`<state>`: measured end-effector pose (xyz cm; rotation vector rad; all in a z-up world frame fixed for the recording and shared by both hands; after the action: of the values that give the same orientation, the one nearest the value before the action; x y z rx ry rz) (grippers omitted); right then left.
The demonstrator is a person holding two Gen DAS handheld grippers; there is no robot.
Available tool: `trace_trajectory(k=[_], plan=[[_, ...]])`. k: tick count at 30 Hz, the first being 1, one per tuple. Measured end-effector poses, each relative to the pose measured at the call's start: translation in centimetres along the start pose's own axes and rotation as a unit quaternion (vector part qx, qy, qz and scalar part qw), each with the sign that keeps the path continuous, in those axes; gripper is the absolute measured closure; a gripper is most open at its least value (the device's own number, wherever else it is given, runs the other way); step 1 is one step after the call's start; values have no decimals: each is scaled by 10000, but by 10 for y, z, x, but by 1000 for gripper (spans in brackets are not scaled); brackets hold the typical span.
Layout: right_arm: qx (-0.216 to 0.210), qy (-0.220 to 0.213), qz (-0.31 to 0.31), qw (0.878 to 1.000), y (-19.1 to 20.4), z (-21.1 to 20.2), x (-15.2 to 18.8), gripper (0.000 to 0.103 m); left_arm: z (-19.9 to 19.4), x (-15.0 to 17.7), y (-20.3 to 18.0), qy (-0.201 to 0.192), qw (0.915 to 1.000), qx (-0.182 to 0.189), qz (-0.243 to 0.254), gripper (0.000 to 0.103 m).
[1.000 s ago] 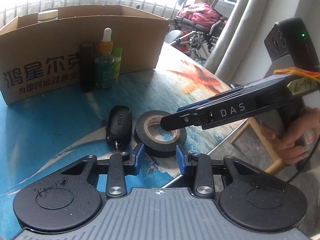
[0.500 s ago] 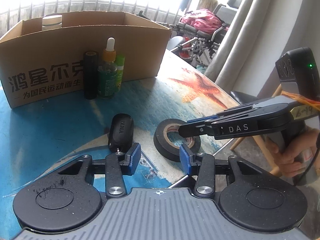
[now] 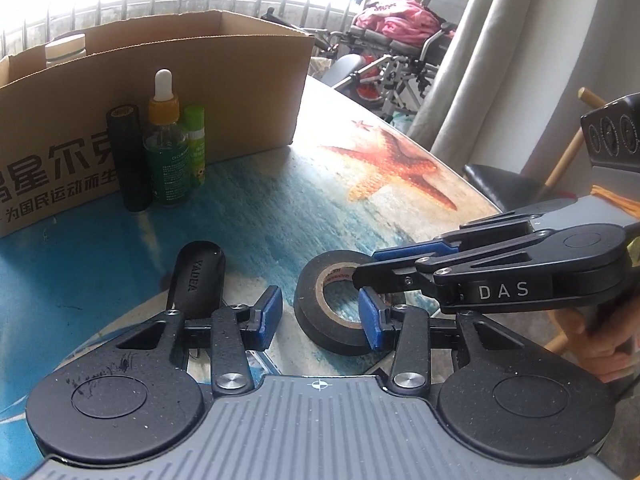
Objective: Organize rigid objects
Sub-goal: 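Grasp the black electrical tape roll with the right tool, then carry the tape roll into the box and open the right tool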
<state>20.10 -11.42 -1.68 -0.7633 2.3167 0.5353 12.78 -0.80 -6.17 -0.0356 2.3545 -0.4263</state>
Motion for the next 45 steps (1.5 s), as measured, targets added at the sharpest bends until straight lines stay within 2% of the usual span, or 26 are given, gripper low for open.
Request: trace_trajectory(k=[3, 5, 10, 16, 21, 26, 29, 33, 38, 40, 43, 45], plan=[[-41, -41, 112, 9999, -5, -2, 1, 84, 4, 0, -3, -48, 9998, -19, 216, 66], [-63, -51, 118, 9999, -6, -3, 2, 84, 7, 1, -9, -86, 9985, -140, 517, 75], [-41, -52, 71, 10000, -5, -3, 1, 83, 10, -1, -13, -107, 9964, -202, 812, 83], [-30, -106, 131, 9999, -1, -2, 4, 83, 10, 0, -18, -149, 9923, -277, 1198, 86], [28, -168, 265, 9995, -1, -3, 4, 83, 7, -3, -15, -132, 9941, -157, 1063, 87], [180, -449, 44, 9988, 11, -23, -6, 83, -18, -17, -16, -413, 9944, -5, 974, 87], [167, -736, -78, 9971, 18, -41, -29, 83, -41, -37, -19, -711, 9916, 11, 1077, 87], [140, -1126, -368, 9929, 29, -63, -74, 83, -70, -80, -17, -1101, 9859, -3, 1261, 87], [155, -1636, -660, 9842, 33, -68, -152, 83, -80, -166, 1, -1269, 9804, -9, 1509, 87], [259, -1697, -758, 9822, 32, -55, -186, 83, -66, -195, 6, -1132, 9788, -227, 1693, 87], [335, -1456, -673, 9865, 21, -18, -228, 83, -32, -230, 21, -859, 9762, -485, 1932, 87], [291, -1185, -477, 9914, 7, 10, -249, 83, -3, -249, 42, -499, 9828, -387, 1737, 87]])
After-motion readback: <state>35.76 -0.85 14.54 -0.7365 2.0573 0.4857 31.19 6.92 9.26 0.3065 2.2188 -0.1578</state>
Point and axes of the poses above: each gripper's, at about its wrist camera, not at the fingertips, and z roughly the way its jaws point, y to its left, x to its underside, the point moved 5 cm from there along z, roughly the way its jaws point, and after that the axes turned 9 degrees about -z, right-handed, at the moved point
